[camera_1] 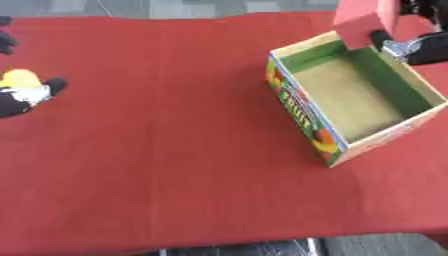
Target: Pick up the objects with one hand, pass them to the other hand, and then place them into the box on the other side of the table.
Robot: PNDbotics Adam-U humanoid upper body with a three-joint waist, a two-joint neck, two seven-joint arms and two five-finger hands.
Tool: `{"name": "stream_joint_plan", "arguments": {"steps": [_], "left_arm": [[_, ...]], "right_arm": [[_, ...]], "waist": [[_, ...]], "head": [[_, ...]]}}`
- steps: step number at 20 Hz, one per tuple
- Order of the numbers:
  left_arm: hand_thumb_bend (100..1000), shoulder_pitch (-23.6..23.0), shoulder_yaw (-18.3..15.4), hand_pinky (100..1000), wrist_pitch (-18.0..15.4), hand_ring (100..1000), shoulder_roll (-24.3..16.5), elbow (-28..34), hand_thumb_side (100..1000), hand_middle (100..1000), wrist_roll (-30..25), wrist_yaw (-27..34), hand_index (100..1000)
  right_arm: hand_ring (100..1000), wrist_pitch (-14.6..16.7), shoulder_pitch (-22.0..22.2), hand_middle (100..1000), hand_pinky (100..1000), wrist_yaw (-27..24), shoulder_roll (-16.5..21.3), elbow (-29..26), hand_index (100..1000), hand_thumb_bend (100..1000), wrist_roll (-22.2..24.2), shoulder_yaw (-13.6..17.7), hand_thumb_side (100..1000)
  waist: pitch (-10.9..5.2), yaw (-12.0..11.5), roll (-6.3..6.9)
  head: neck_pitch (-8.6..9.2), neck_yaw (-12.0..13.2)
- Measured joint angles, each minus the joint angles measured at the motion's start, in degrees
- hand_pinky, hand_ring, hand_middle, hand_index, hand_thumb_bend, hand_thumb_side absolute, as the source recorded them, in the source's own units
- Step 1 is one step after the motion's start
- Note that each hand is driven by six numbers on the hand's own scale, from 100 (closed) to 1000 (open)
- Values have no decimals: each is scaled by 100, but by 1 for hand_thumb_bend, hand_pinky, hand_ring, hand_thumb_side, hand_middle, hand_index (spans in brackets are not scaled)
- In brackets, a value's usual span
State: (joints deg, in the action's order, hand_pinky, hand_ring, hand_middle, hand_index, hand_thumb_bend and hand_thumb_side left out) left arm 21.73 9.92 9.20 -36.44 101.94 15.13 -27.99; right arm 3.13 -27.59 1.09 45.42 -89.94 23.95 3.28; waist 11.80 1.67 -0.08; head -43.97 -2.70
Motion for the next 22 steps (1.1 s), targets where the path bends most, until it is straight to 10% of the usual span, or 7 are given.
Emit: {"name": "stream_joint_plan", "arguments": {"steps": [11,18,22], "left_arm": [[730,-23,-239,717,101,586,-67,84,439,579,206,70,845],[708,-24,-252,716,100,584,-79,116,452,577,222,76,844],[707,-27,-266,716,112,584,-79,117,452,577,236,89,843]], "right_arm": [[869,647,189,362,881,849,64,936,560,135,-230,-5,223],[1000,1035,137,744,924,1414,71,1434,860,179,-300,-131,279],[1000,1298,137,772,931,1574,71,1555,886,180,-172,-143,285]], "waist": [[5,-59,24],[20,-82,27],[29,-83,27]], "head": [[28,-141],[28,-155],[28,-155]]}}
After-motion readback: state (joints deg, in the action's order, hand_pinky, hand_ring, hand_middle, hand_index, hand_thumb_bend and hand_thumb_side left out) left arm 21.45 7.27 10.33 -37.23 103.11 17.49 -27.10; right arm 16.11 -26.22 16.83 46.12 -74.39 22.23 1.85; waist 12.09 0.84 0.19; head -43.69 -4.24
